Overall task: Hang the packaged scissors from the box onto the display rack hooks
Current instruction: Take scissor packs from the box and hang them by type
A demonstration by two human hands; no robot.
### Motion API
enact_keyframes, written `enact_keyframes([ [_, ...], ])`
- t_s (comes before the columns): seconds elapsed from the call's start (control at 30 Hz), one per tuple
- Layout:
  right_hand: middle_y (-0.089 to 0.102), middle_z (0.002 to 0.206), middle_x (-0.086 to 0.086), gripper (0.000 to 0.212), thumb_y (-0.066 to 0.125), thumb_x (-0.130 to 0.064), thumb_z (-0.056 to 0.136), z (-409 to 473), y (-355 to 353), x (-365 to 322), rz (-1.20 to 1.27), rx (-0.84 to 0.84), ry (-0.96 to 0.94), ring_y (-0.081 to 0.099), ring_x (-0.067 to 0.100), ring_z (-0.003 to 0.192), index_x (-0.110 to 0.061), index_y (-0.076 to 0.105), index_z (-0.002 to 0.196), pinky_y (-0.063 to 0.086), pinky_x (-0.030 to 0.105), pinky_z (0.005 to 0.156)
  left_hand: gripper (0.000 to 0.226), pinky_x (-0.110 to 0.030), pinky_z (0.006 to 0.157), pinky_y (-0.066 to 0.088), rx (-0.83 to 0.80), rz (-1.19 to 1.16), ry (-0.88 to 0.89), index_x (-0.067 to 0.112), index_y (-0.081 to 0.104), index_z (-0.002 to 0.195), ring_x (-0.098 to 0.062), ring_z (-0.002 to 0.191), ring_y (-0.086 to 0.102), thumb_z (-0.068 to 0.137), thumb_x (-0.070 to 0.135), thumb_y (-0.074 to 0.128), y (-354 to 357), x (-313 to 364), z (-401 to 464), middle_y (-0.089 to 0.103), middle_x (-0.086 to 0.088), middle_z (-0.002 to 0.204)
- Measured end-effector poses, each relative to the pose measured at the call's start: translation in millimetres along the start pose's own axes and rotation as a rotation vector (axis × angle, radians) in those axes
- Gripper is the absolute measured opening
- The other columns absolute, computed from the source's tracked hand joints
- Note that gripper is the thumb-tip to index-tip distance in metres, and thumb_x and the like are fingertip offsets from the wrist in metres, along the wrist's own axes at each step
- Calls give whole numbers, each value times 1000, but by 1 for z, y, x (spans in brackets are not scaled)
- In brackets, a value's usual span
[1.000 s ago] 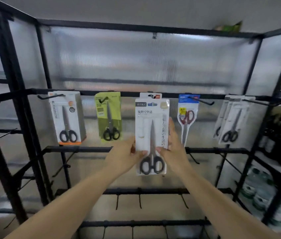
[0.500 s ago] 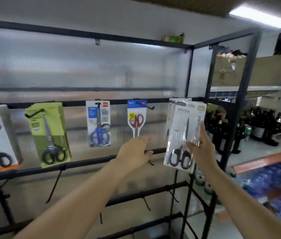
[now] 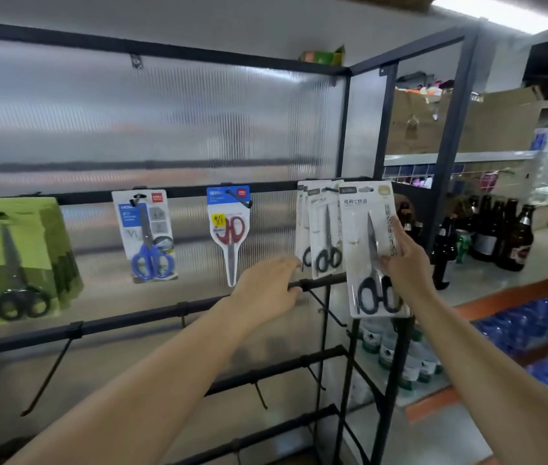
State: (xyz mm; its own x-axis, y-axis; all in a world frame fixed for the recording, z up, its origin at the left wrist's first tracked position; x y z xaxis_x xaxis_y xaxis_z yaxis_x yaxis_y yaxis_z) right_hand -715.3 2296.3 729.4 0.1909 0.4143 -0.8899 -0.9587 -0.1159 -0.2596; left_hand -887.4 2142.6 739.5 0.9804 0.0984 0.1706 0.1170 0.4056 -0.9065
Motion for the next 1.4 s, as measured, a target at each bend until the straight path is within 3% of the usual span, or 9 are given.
enact_keyframes([
  [0.1,39,82,-23,74,43,10,87,9,-1,16,-5,-5,41,30,1,35,-35,29,144,32,13,38,47,-35,98,41,-23,7,-11,19,39,138,-21,123,46,94,32,51,8,1,6,49,-1,137],
  [0.2,52,105,-6,72,43,8,88,14,3,20,-59,-30,46,38,13,51,-34,30,144,32,14,38,51,-36,99,40,-45,17,-19,21,37,142,-21,125,45,94,31,51,16,0,9,47,0,139],
  [0.27,47,95,-6,73,44,7,86,18,7,16,-101,-35,40,45,18,53,-35,29,144,38,16,39,51,-36,98,41,-53,22,-33,20,37,142,-21,123,47,94,31,51,19,-4,11,49,-1,137],
  [0.3,62,100,0,75,45,6,85,21,11,11,-131,-45,38,52,21,57,-36,28,144,44,21,43,50,-36,97,42,-58,23,-40,20,37,141,-21,121,48,94,31,51,19,-6,12,49,-1,136],
  [0.47,48,137,11,78,44,5,83,55,35,-11,-305,-183,5,50,12,56,-36,22,146,41,22,43,47,-36,93,43,-90,65,-59,18,40,138,-24,119,50,94,31,50,15,-11,23,51,-4,135],
  [0.73,49,136,11,55,49,-4,87,51,57,-14,-456,-223,-70,56,18,90,-16,41,140,40,18,63,42,-36,85,48,-86,83,-123,18,43,134,-25,110,55,94,30,50,17,-36,23,56,-5,123],
  [0.87,55,127,9,46,52,-8,91,5,103,-4,-454,-431,-135,58,19,89,-16,47,136,47,18,65,33,-29,74,43,-154,72,-175,21,48,124,-22,103,58,93,30,51,49,-58,-6,58,-2,113],
  [1.0,57,125,7,43,52,-13,91,-46,148,17,-496,-615,-146,57,21,102,-22,50,133,49,33,86,43,-35,91,45,-256,77,-274,21,43,135,-23,114,54,94,32,50,77,-82,-47,56,-4,128],
  [1.4,53,132,12,40,50,-10,92,-213,281,112,-603,-1123,-15,53,24,115,-11,52,132,43,29,94,37,-31,89,43,-571,28,-484,18,47,131,-24,114,53,96,30,46,166,-177,-240,54,-6,128],
])
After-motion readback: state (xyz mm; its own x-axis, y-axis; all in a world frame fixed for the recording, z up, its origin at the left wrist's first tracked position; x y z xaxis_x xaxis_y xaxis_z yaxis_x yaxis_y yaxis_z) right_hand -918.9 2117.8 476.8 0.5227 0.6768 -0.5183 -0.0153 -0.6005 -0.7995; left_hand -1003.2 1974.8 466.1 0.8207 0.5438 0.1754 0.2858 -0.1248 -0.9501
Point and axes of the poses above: each hand's wrist, its own z-axis towards the middle knuckle, its own y-axis out of the palm, x = y × z, the point moved 7 cm from there along z, towards the middle knuckle
